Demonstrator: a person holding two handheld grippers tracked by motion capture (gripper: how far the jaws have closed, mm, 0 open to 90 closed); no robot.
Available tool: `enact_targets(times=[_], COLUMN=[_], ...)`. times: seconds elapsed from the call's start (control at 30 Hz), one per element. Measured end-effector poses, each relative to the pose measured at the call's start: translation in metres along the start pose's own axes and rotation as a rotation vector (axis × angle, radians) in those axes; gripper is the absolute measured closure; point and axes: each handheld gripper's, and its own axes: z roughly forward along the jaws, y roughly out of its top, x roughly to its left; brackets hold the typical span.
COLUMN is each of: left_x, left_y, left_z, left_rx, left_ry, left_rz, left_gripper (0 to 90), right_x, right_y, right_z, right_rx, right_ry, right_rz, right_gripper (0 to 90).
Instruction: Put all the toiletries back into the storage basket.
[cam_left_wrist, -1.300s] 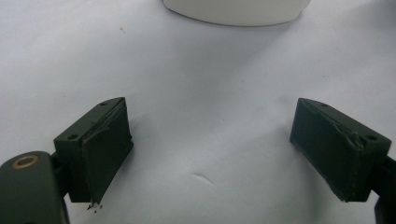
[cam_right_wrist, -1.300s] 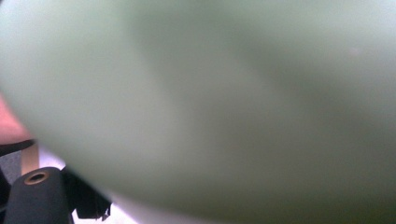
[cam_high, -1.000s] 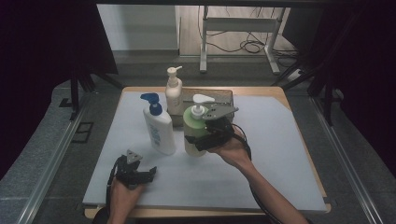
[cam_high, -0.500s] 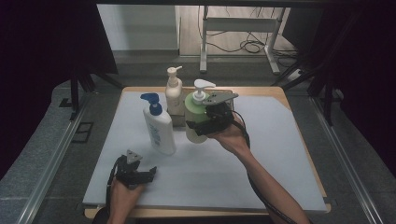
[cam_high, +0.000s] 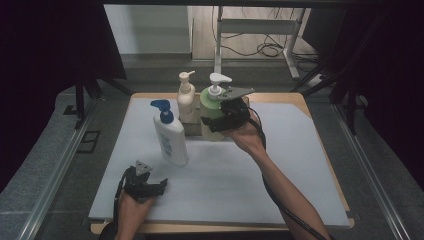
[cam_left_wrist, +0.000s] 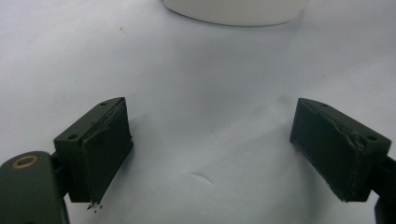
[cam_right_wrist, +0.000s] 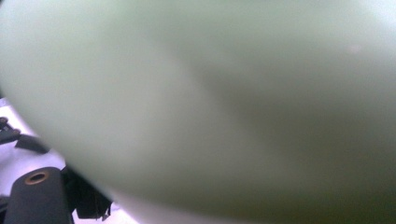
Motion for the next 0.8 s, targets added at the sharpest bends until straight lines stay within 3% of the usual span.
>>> enact_targets(times=[0.37, 0.8], left_x=[0.000, 0.000], left_y=[0.000, 0.000], left_z=[0.000, 0.000], left_rx=[0.002, 0.001], left_ry=[0.001, 0.000], left_rz=[0.003, 0.001], left_gripper=[11.8, 11.8], right_x=[-0.016, -0.032], right_y=[0.015, 0.018], right_z=[0.016, 0.035], right_rx=[-0.007, -0.004], right_ry=[-0.054, -0.092], right_rz=[0.022, 0.043], right_gripper=[12.1, 12.1])
